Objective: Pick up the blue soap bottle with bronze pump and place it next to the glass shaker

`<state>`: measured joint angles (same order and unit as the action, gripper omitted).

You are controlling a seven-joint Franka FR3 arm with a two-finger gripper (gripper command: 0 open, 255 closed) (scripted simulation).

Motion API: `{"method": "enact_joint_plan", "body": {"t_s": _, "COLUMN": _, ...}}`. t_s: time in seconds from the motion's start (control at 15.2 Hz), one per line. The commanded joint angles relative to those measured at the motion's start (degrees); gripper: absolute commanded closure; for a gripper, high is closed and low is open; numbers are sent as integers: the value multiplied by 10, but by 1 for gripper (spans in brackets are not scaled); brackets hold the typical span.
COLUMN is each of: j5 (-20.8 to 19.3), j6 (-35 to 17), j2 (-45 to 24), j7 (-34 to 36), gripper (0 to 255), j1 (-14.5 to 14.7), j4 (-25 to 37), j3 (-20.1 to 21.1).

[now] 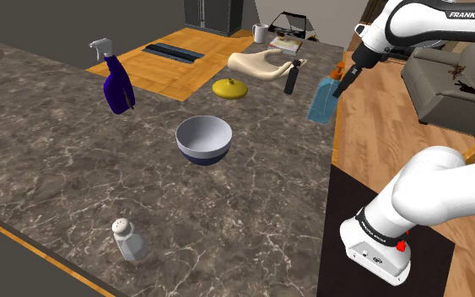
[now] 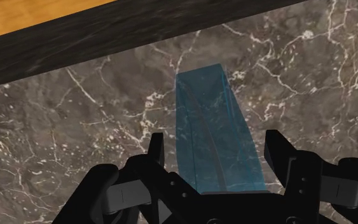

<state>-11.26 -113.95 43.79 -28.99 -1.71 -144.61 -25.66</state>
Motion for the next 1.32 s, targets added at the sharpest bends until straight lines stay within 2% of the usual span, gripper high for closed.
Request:
{"method": "enact_joint_plan", "body": {"t_s": 0.0, "j5": 0, "j6": 0, "j2": -1, "j7": 0, "gripper": 255, "j1": 0, "j4": 0, "j3": 0}}
{"method": "enact_joint_plan", "body": {"t_s": 0.2, "j5": 0, "j6": 0, "j2": 0, "j7": 0, "gripper": 255, "j1": 0, "j4": -1, "j3": 0}}
{"method": "enact_joint_plan", "body": {"t_s": 1.25, "j5": 21, "j6": 117, "j2": -9, "j7": 6, "gripper": 255, "j1": 12, "j4": 126, "j3": 25}}
